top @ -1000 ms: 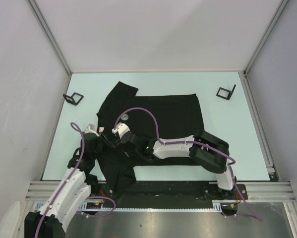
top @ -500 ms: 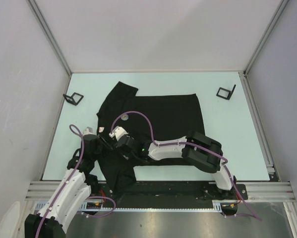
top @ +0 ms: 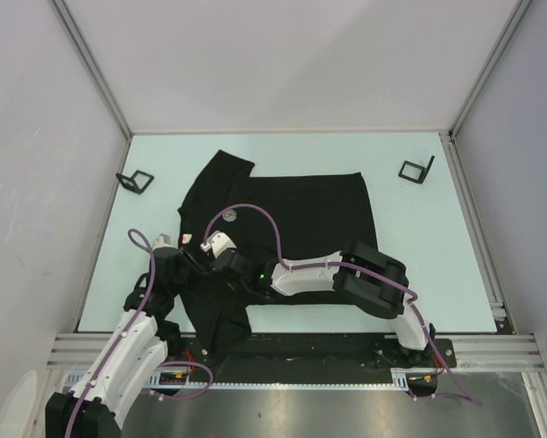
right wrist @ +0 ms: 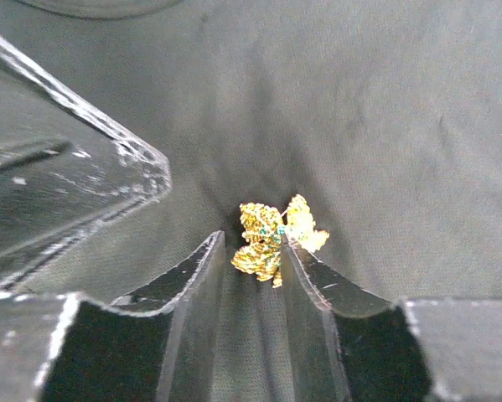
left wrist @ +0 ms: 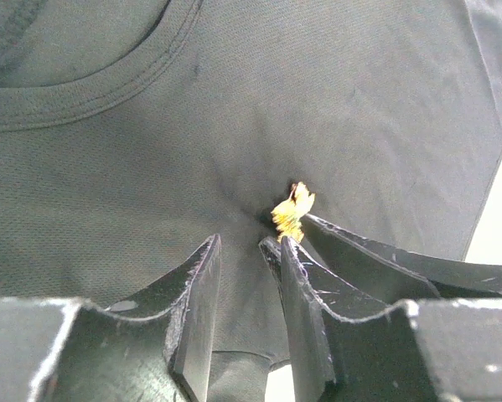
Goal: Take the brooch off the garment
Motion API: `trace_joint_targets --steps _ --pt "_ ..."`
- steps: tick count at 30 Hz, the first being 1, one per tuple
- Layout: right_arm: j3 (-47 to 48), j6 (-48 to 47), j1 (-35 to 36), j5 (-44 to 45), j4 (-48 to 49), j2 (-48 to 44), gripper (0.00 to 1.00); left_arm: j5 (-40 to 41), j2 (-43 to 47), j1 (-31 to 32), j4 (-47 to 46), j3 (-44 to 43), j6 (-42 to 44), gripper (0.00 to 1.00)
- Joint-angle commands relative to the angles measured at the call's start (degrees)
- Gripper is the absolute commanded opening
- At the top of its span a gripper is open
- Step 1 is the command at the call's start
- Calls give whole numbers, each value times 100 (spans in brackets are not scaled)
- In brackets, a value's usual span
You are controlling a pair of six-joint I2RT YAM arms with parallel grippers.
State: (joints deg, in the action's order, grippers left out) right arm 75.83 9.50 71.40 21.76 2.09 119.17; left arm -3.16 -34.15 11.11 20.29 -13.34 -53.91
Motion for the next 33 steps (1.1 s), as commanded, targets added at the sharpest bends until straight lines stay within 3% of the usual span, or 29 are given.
trace_joint_targets --steps 1,21,24,25,28,33 --pt "142 298 -38 48 -68 132 36 -36 -65 -57 -166 -168 118 40" --pt "46 747 -214 -163 -112 -298 10 -923 -1313 -57 -1001 -344 557 39" --pt "-33 816 -205 -198 -95 -474 17 -1187 -1559 -48 -1229 -414 601 39" --pt "-60 817 -205 -207 -86 -535 27 -1239 -1673 -57 -1343 -432 601 40" --pt "-121 843 -222 -198 -112 -764 41 -1424 -1866 -48 -1545 -432 540 40" --pt "-262 878 -337 -251 -95 -905 43 -1591 -2280 -57 -1915 -423 408 40"
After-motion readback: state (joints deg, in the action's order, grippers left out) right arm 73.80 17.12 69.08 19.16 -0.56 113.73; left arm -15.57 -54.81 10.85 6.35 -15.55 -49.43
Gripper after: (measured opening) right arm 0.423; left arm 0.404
